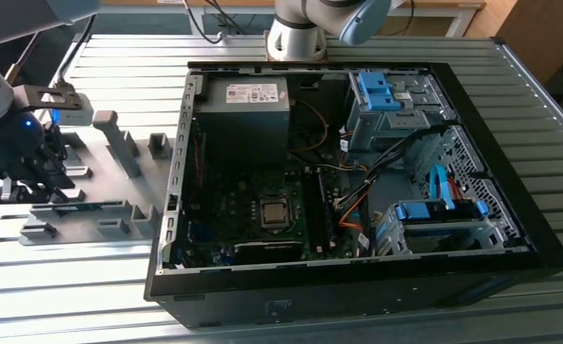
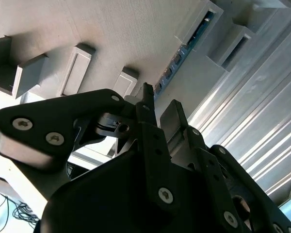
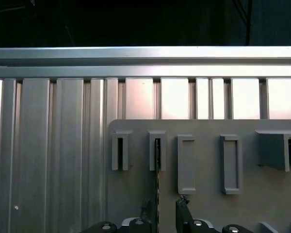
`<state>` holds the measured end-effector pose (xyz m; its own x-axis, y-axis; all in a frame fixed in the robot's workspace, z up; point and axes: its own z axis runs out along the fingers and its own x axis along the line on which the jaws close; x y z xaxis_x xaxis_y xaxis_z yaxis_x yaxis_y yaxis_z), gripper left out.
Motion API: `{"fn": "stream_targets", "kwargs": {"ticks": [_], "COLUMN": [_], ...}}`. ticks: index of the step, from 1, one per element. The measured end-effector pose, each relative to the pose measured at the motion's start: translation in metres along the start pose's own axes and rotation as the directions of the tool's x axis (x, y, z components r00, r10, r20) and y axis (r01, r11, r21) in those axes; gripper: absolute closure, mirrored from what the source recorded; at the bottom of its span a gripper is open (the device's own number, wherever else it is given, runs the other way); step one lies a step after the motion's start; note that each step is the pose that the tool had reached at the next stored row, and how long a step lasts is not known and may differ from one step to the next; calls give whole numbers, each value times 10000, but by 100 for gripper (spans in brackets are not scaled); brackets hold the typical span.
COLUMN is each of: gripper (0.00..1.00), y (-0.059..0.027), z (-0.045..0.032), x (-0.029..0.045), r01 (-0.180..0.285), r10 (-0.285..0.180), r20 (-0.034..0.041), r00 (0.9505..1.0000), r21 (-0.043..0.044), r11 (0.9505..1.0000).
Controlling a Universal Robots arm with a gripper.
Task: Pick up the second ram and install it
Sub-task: 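Pick up the second ram and move it above second insertion slot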
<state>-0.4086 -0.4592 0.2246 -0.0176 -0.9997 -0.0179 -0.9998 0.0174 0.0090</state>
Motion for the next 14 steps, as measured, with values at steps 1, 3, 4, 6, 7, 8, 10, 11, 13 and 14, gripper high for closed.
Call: {"fn": "stream_targets", "kwargs": {"ticks": [1, 3, 4, 6, 7, 8, 10, 11, 13, 14], "gripper": [67, 67, 67, 67, 67, 67, 67, 67, 67, 67], "y": [0, -1, -1, -1, -1, -1, -1, -1, -1, -1], "z": [13, 93, 100, 116, 125, 132, 139, 139, 141, 142], "x": [5, 30, 30, 32, 32, 32, 33, 33, 32, 32], "r01": [14, 60, 61, 62, 64, 65, 66, 66, 66, 66], "r10": [-14, -60, -61, -62, -64, -65, -66, -66, -66, -66], "r20": [-1, -4, -3, -4, -4, -4, -6, -7, -5, -4], "r00": [10000, 10000, 10000, 10000, 10000, 10000, 10000, 10000, 10000, 10000], "r21": [1, 1, 2, 1, 2, 1, -2, -2, 0, 1], "r11": [10000, 10000, 10000, 10000, 10000, 10000, 10000, 10000, 10000, 10000]}}
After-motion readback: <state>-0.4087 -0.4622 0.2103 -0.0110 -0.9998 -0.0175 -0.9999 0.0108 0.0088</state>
